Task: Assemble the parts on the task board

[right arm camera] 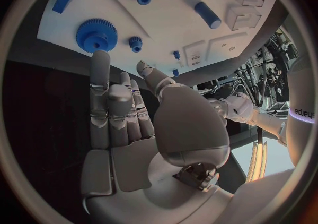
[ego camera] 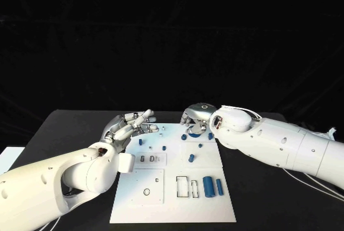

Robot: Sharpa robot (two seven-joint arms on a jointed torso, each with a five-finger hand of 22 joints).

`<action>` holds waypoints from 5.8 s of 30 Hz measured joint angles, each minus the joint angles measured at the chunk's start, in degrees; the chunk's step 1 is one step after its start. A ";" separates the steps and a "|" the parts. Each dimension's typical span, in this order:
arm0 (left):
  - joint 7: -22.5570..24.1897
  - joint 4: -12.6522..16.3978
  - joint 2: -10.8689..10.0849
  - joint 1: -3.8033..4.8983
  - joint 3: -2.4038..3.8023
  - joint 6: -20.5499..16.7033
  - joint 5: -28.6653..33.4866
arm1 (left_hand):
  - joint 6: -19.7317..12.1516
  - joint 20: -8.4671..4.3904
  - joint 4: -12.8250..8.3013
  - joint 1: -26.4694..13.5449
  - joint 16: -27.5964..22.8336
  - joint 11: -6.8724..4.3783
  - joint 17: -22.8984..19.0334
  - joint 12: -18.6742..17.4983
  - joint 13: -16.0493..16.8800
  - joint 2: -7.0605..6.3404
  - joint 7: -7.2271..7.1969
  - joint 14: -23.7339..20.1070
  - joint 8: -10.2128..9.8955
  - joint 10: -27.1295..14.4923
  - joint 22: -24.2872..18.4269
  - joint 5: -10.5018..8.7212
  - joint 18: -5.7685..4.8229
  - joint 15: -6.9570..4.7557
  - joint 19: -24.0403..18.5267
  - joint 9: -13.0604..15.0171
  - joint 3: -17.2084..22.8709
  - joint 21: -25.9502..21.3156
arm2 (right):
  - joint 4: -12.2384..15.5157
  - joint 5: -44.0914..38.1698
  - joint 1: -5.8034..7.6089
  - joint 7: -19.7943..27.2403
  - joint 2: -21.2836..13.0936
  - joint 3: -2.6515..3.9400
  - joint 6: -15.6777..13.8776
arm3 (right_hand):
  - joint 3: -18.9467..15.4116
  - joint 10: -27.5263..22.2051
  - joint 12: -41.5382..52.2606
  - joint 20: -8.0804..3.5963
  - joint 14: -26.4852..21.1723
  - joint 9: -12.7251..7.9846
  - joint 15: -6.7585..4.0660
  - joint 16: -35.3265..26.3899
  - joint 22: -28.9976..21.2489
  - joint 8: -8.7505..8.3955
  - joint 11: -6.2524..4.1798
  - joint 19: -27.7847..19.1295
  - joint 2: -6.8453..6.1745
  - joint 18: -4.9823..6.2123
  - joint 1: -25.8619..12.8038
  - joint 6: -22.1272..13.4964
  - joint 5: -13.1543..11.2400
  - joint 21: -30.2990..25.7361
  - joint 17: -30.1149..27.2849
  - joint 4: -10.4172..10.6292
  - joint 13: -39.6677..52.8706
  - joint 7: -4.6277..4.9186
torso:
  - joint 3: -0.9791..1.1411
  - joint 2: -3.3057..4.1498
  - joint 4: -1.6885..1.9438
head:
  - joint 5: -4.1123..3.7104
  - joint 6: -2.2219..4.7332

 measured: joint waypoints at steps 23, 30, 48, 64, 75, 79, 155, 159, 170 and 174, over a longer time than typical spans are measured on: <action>-0.32 0.02 -0.51 0.11 0.03 0.07 0.08 | 0.00 0.00 -0.16 0.00 -0.26 0.00 0.26 -0.35 -0.04 0.00 0.00 0.00 -0.29 0.00 -0.17 0.00 0.00 -0.01 0.00 0.01 -0.15 -0.22 | -0.57 -2.17 -0.01 -0.70 0.38 -0.07 6.26 | 1.07 -0.09 0.00 0.48 0.20 0.10 0.20 6.65 13.26 0.01 0.09 1.57 -1.14 0.00 0.24 0.00 0.46 11.32 7.12 1.72 0.00 0.00 | 0.18 0.97 0.46 | -0.34 -0.37; -0.41 -0.17 -0.52 0.13 0.03 0.07 0.10 | 0.00 0.00 -0.16 0.00 -0.63 0.21 0.31 -0.35 -0.04 0.00 -0.01 0.00 -0.29 -0.21 -0.23 0.00 0.00 -0.01 0.00 -0.05 -0.15 -0.22 | -0.74 -2.13 -0.04 -0.66 0.84 -0.11 6.95 | 1.10 -0.09 0.00 0.45 0.20 0.10 0.20 6.93 13.58 0.01 0.10 1.60 -1.14 0.00 0.24 0.00 0.46 11.63 7.28 1.75 0.00 0.00 | 0.16 1.06 0.46 | -0.24 -0.34; -0.79 -0.16 -0.55 0.22 0.03 0.07 0.12 | -0.22 0.20 -0.60 0.76 -1.06 0.21 0.72 -1.12 -0.03 0.75 0.20 0.21 -0.88 -0.21 -0.44 0.00 -0.01 0.20 0.21 -0.04 -0.39 -0.44 | -2.48 -1.96 -0.42 -0.52 2.07 -0.34 7.78 | 2.58 0.46 0.00 0.59 0.20 0.25 0.20 9.39 17.91 0.01 -0.39 2.08 -1.14 -0.92 0.24 0.62 0.46 15.55 9.80 3.23 0.05 -0.17 | 0.00 1.35 0.80 | -0.33 -0.63; -1.37 -0.63 -0.52 0.30 0.03 0.03 0.12 | -0.22 0.20 -0.87 0.91 -1.06 0.21 0.83 -1.21 -0.02 0.90 0.20 0.21 -0.88 -0.21 -0.49 0.00 -0.01 0.20 0.21 -0.03 -0.22 -0.67 | -3.02 -1.11 -0.50 0.15 2.35 -0.39 6.92 | 4.42 3.43 -0.01 0.48 0.19 0.64 -0.22 11.05 23.59 0.56 -0.92 3.20 0.68 -1.81 0.63 3.24 -0.47 19.97 11.20 5.65 0.33 -0.51 | -0.16 1.51 1.08 | -0.46 -0.86; -1.39 -0.97 -0.45 0.31 0.03 -0.06 0.13 | -0.21 0.20 -0.87 0.98 -1.33 0.21 1.07 -1.21 -0.02 0.98 0.20 0.20 -1.11 -0.21 -0.55 0.00 -0.01 0.20 0.21 -0.03 -0.22 -0.67 | -2.90 -0.29 -0.50 -0.05 2.39 -0.39 2.70 | 5.25 5.06 0.01 0.09 0.20 0.84 -0.62 11.70 26.96 1.00 -1.36 3.86 1.40 -1.81 1.06 4.55 -1.50 22.47 11.72 6.33 0.55 -0.85 | -0.29 1.59 1.27 | -0.63 -0.88; -1.39 -1.08 -0.39 0.31 0.03 -0.07 0.14 | -0.21 0.20 -0.87 0.98 -1.33 0.21 1.07 -1.45 -0.02 0.98 0.19 0.20 -1.11 -0.21 -0.55 0.00 -0.02 0.20 0.21 -0.03 -0.22 -0.67 | -2.69 0.24 -0.50 -0.15 2.54 -0.39 -0.05 | 5.36 5.06 0.01 -0.03 0.20 0.84 -0.62 11.70 27.52 1.00 -1.36 4.12 1.55 -1.80 1.22 4.54 -1.64 22.84 11.79 6.29 0.55 -0.85 | -0.32 1.64 1.34 | -0.60 -0.75; -1.38 -0.52 -1.26 1.03 0.04 0.04 0.17 | -0.21 0.20 -0.87 0.98 -1.67 0.41 1.21 -1.45 -0.01 0.98 0.19 0.20 -1.11 -0.41 -0.69 0.00 -0.01 0.19 0.21 -0.02 -0.22 -0.67 | -9.70 -1.08 -0.45 -6.59 10.33 -0.41 -8.94 | 2.41 -6.95 0.01 2.43 -0.12 -0.03 1.15 5.49 18.69 -0.26 1.64 -0.83 -3.25 -1.79 -0.07 -4.83 -3.54 17.87 2.15 8.59 -0.04 1.96 | -1.35 3.80 2.93 | -1.10 0.24; -1.40 -0.68 -1.27 1.04 0.04 0.06 0.17 | -0.21 0.20 -0.87 0.98 -1.67 0.41 1.22 -1.69 -0.01 0.98 0.19 0.09 -1.11 -0.41 -0.69 -0.01 -0.02 0.31 0.21 -0.02 -0.22 -0.88 | -6.80 -0.94 -0.51 -6.59 8.17 -0.32 -10.01 | 1.92 -6.34 0.06 2.43 -0.12 0.06 1.14 5.26 18.89 -0.26 1.72 -0.83 -3.05 -1.78 0.13 -4.82 -2.94 17.87 2.02 8.73 0.18 1.96 | -1.31 3.80 2.92 | -1.10 0.36; -1.41 -0.83 -1.75 1.04 0.03 0.18 0.00 | -0.21 0.20 -0.87 0.98 -1.67 0.41 1.26 -1.70 -0.01 0.98 0.19 0.00 -1.10 -0.41 -0.69 0.00 -0.03 0.39 0.21 -0.02 -0.22 -0.88 | 7.49 5.72 -0.47 -7.45 -7.05 2.17 -12.01 | 0.10 10.84 8.71 0.08 0.25 0.25 -0.82 13.66 31.29 0.10 -1.23 4.70 -4.40 -2.88 0.45 -3.39 -0.57 26.05 13.49 10.33 5.39 0.50 | -1.19 3.53 2.14 | -1.29 0.88; -1.40 -0.78 -1.97 1.04 0.03 0.27 -0.09 | -0.21 0.41 -0.87 0.98 -1.67 0.41 1.33 -1.70 -0.01 0.98 0.19 0.00 -1.32 -0.41 -0.78 0.00 -0.03 0.39 0.00 -0.02 -0.22 -0.88 | 10.02 10.54 -0.43 -8.51 -11.06 2.52 -10.88 | -4.34 14.47 16.98 -1.00 0.29 0.23 -1.56 17.00 37.46 0.10 -2.59 6.95 -5.50 -3.88 -0.69 -4.48 1.16 30.12 17.88 11.89 13.49 -0.42 | -1.22 3.38 1.54 | -1.60 1.16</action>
